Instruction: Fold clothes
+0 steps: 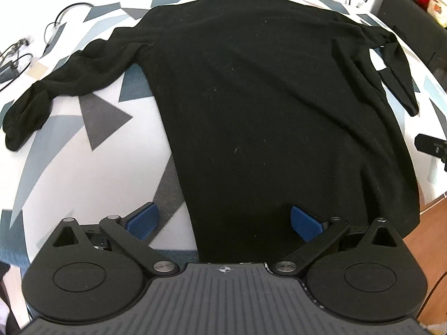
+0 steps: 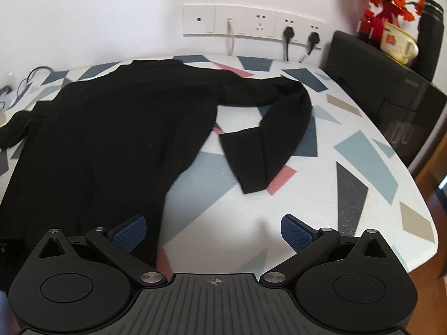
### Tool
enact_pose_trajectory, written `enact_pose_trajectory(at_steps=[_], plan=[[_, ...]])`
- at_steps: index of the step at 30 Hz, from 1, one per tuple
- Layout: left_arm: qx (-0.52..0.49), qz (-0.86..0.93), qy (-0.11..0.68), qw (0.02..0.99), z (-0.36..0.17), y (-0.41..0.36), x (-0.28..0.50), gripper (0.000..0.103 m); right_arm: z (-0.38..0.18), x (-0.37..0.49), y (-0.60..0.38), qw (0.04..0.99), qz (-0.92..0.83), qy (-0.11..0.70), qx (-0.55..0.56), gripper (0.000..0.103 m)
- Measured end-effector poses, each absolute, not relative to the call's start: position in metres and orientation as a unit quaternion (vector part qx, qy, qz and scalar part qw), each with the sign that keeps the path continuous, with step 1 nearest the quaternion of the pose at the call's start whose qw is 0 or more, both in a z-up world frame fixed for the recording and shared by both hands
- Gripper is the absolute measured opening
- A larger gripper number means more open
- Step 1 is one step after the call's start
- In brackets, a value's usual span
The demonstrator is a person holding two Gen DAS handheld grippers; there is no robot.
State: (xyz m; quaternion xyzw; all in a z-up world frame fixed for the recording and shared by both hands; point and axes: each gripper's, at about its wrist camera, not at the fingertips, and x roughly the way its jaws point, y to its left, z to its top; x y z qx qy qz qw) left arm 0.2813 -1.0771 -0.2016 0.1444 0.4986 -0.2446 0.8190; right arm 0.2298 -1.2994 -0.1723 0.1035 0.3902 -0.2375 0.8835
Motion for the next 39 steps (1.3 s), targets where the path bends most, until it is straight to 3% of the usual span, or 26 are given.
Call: enact_pose_trajectory(at_steps=[19, 31, 36, 39], plan=[[0.122, -0.205, 0.496, 0.835, -0.202, -1.081, 0.269, 0.103, -0.177, 0.210, -1.304, 0.884, -0.227, 0.379, 0.156, 0.102], [0.162, -0.248, 0.519, 0.802, -0.199, -1.082, 0.267, 0.103, -0.180, 0.206, -1.290, 0.875, -0.299, 0.367, 0.101, 0.102], [0.172, -0.271, 0.529, 0.786, -0.197, -1.080, 0.265, 0.102, -0.181, 0.197, -1.284, 0.892, -0.254, 0.343, 0.151, 0.102], [0.167, -0.275, 0.526, 0.787, -0.193, -1.078, 0.265, 0.089, -0.180, 0.196, -1.281, 0.895, -0.248, 0.335, 0.160, 0.102]])
